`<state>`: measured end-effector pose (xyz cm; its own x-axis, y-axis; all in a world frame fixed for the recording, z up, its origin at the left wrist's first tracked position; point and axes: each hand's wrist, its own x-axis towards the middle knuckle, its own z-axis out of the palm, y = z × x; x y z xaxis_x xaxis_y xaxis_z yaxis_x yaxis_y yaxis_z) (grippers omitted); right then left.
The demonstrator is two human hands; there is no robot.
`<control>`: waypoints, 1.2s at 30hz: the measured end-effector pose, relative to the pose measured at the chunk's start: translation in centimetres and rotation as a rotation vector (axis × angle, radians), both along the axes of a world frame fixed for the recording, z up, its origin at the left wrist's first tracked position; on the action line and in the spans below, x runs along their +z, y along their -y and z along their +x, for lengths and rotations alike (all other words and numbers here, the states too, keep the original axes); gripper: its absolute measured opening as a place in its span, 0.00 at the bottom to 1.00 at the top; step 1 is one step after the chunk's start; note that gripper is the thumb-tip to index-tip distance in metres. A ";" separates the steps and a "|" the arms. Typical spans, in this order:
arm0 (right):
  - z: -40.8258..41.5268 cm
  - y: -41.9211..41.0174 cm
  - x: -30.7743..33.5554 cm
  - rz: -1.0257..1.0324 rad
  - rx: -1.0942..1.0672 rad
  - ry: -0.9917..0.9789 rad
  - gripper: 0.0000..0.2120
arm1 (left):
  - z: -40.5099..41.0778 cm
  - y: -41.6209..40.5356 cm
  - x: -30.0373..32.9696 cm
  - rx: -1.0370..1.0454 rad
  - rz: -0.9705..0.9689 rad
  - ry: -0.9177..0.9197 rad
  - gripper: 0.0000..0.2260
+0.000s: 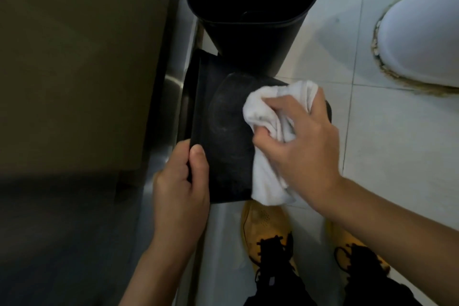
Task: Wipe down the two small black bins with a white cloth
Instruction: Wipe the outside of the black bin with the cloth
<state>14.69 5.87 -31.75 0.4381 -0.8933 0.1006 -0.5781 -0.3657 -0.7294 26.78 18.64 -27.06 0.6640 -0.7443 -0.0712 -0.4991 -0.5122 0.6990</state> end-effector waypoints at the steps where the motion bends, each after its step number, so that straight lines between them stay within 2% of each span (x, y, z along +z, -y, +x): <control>1: 0.9 -0.2 0.6 0.033 -0.040 0.000 0.19 | -0.1 0.0 -0.1 0.007 -0.003 0.007 0.14; 3: 2.2 -0.9 1.5 0.066 -0.044 0.019 0.20 | -0.3 -0.3 -0.2 0.016 0.000 0.021 0.14; 6: 3.5 -1.5 2.5 0.036 0.098 0.096 0.20 | -0.2 -0.8 -0.4 0.040 0.017 -0.002 0.13; 11: 2.7 -1.7 0.8 -0.161 0.443 0.139 0.20 | 0.3 -1.0 -0.4 0.075 0.000 -0.068 0.09; 13: 1.6 -0.9 -0.3 -0.232 0.514 0.139 0.20 | 0.2 -0.8 -0.5 0.059 0.025 -0.045 0.10; 15: 0.3 0.5 -1.4 -0.248 0.489 0.087 0.21 | 0.1 -0.6 -0.5 0.049 0.037 -0.011 0.15; 20: -3.7 3.1 -3.4 -0.052 0.053 -0.001 0.17 | -0.2 -0.3 0.0 0.052 0.016 -0.056 0.16; 26: -2.8 1.2 -3.1 0.103 -0.300 -0.066 0.16 | -0.3 -0.1 0.2 0.050 0.062 -0.049 0.16; 28: -1.4 -0.8 -1.9 0.074 -0.235 -0.070 0.19 | -0.2 -0.1 0.1 0.054 0.087 -0.034 0.17; 33: 0.5 -3.0 -0.9 -0.102 0.169 0.077 0.21 | -0.1 -0.2 -0.3 0.066 0.092 0.018 0.17; 36: -1.1 -0.7 -2.7 -0.098 0.125 0.037 0.21 | -0.2 -0.1 0.0 0.064 0.071 0.008 0.17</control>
<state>13.56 6.52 -34.41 0.5394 -0.8174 0.2025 -0.4970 -0.5031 -0.7071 26.54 18.76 -27.05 0.7105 -0.6939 -0.1170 -0.4696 -0.5914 0.6556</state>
